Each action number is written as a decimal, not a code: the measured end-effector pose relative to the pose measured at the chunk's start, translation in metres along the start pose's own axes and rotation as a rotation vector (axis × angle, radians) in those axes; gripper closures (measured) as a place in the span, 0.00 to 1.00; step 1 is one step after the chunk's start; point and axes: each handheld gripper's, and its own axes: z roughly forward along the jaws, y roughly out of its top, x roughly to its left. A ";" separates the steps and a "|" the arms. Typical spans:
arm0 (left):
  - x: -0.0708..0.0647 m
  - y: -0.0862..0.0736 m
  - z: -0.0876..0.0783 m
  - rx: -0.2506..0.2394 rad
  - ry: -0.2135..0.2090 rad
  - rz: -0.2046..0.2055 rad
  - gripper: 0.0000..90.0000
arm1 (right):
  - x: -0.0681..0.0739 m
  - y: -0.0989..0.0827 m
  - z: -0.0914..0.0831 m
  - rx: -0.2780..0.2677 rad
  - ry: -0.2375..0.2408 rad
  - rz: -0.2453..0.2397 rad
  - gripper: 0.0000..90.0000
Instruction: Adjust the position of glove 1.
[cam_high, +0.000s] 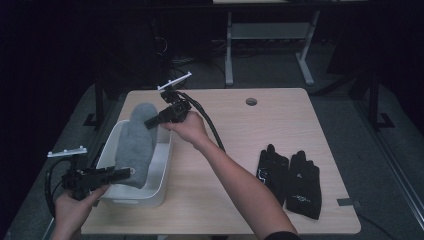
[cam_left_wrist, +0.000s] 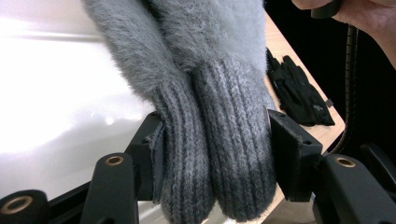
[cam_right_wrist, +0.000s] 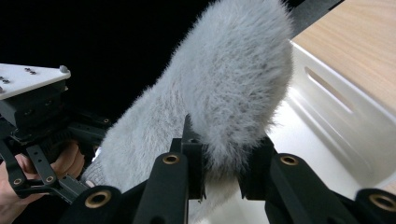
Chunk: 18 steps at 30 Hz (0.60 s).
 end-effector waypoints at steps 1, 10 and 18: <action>0.002 -0.001 0.000 0.003 0.000 0.000 0.48 | -0.001 0.000 0.003 0.004 -0.002 0.001 0.83; 0.014 -0.011 0.005 0.027 0.010 -0.047 0.48 | -0.009 -0.006 0.023 0.043 -0.004 0.018 0.83; 0.020 -0.018 0.012 0.063 0.018 -0.069 0.47 | -0.018 -0.015 0.036 0.069 -0.009 0.035 0.84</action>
